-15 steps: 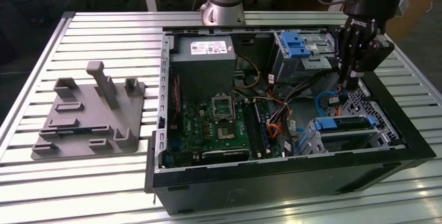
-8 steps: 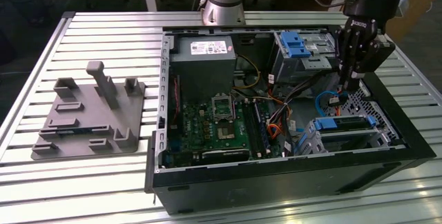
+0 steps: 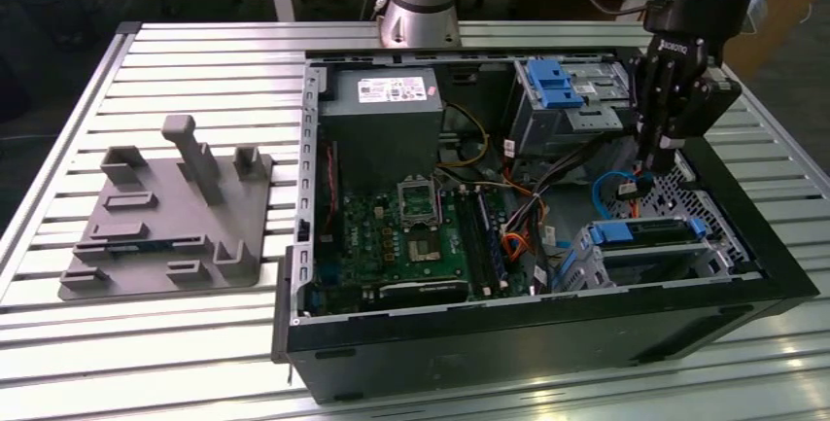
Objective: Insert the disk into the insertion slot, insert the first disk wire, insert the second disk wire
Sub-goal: 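Insert the first disk wire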
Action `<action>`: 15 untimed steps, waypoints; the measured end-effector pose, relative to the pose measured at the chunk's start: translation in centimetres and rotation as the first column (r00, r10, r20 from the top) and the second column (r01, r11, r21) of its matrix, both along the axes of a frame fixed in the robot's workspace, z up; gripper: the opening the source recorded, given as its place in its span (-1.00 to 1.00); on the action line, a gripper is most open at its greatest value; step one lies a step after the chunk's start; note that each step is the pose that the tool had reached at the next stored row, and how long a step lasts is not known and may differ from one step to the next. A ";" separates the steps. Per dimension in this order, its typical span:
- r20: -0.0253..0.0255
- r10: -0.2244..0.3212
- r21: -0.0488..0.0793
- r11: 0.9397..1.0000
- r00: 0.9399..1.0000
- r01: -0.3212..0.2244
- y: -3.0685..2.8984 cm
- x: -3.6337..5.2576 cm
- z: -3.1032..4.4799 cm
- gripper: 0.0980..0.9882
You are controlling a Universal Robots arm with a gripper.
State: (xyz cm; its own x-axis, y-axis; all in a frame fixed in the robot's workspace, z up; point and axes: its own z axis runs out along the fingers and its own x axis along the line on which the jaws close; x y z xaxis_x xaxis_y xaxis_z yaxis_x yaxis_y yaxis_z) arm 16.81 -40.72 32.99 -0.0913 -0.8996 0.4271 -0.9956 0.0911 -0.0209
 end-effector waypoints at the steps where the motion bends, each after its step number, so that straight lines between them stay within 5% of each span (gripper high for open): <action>1: 0.000 0.000 0.000 1.000 1.000 0.000 0.00 0.00 -0.01 -0.53; 4: 0.000 0.000 0.000 1.000 1.000 0.000 0.00 0.00 -0.03 -0.82; 13: 0.000 0.000 -0.001 1.000 1.000 0.000 0.02 0.03 -0.07 -0.85; 15: -0.006 0.001 -0.004 1.000 1.000 -0.001 0.03 0.30 -0.07 -0.85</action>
State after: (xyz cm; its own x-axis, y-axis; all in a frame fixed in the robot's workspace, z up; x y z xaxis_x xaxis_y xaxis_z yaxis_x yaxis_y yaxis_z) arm 17.11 -40.69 32.92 -0.0884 -0.8980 0.4310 -0.9958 0.0905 -0.0158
